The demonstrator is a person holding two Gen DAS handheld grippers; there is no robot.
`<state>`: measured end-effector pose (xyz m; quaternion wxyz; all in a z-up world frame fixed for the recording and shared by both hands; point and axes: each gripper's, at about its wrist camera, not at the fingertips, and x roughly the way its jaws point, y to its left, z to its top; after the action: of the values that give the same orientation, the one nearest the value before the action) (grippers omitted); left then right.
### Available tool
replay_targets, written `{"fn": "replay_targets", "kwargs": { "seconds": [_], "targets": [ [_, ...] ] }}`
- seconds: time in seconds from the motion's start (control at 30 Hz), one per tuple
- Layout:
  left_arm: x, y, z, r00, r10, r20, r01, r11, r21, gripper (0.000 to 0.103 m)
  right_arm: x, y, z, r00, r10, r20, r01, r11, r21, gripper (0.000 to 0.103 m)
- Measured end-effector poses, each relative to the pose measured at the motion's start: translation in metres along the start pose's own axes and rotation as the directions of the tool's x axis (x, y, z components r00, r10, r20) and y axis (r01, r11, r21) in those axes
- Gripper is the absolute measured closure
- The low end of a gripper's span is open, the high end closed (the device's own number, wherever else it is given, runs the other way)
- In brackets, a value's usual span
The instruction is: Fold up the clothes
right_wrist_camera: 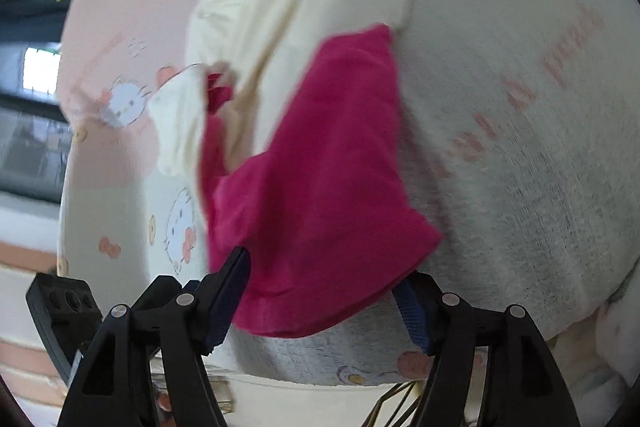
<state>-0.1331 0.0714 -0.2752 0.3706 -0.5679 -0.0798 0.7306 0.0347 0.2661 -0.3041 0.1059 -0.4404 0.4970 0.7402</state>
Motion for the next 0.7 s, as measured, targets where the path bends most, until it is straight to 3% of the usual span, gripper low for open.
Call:
{"fn": "replay_targets", "kwargs": {
  "seconds": [0.1, 0.23, 0.3, 0.37, 0.43, 0.5, 0.53, 0.6, 0.7],
  "targets": [
    [0.017, -0.003, 0.003, 1.000, 0.021, -0.018, -0.021, 1.000, -0.004, 0.019, -0.002, -0.006, 0.002, 1.000, 0.030, 0.003, -0.030, 0.999, 0.020, 0.034],
    [0.024, 0.000, -0.001, 1.000, 0.024, 0.002, -0.024, 0.999, -0.029, 0.033, -0.001, -0.003, 0.003, 1.000, 0.021, 0.017, -0.020, 1.000, -0.023, 0.034],
    [0.022, 0.000, -0.002, 1.000, 0.026, -0.001, -0.026, 0.999, -0.020, 0.042, 0.000, 0.002, 0.002, 1.000, -0.004, 0.029, 0.006, 0.998, -0.064, 0.034],
    [0.024, 0.000, -0.004, 1.000, 0.013, -0.020, -0.014, 1.000, -0.028, 0.063, 0.001, 0.008, 0.001, 0.998, -0.037, 0.044, 0.041, 0.993, -0.113, 0.035],
    [0.025, 0.002, -0.006, 1.000, 0.000, -0.026, -0.001, 0.999, -0.045, 0.065, 0.003, 0.016, -0.001, 0.994, -0.088, 0.060, 0.097, 0.981, -0.165, 0.041],
    [0.027, 0.002, -0.007, 0.999, -0.012, -0.037, 0.010, 0.999, -0.053, 0.071, 0.005, 0.023, -0.003, 0.986, -0.148, 0.076, 0.161, 0.962, -0.218, 0.057],
    [0.027, 0.001, -0.008, 0.999, -0.018, -0.045, 0.015, 0.998, -0.056, 0.079, 0.007, 0.028, -0.004, 0.979, -0.182, 0.088, 0.199, 0.946, -0.257, 0.062],
    [0.026, -0.002, -0.008, 0.999, -0.014, -0.043, 0.012, 0.998, -0.056, 0.081, 0.009, 0.038, -0.009, 0.970, -0.219, 0.106, 0.242, 0.915, -0.322, 0.079],
    [0.022, -0.007, -0.007, 0.999, -0.028, -0.037, 0.026, 0.998, -0.061, 0.084, 0.006, 0.051, -0.017, 0.944, -0.283, 0.172, 0.329, 0.854, -0.404, 0.089]
  ]
}}
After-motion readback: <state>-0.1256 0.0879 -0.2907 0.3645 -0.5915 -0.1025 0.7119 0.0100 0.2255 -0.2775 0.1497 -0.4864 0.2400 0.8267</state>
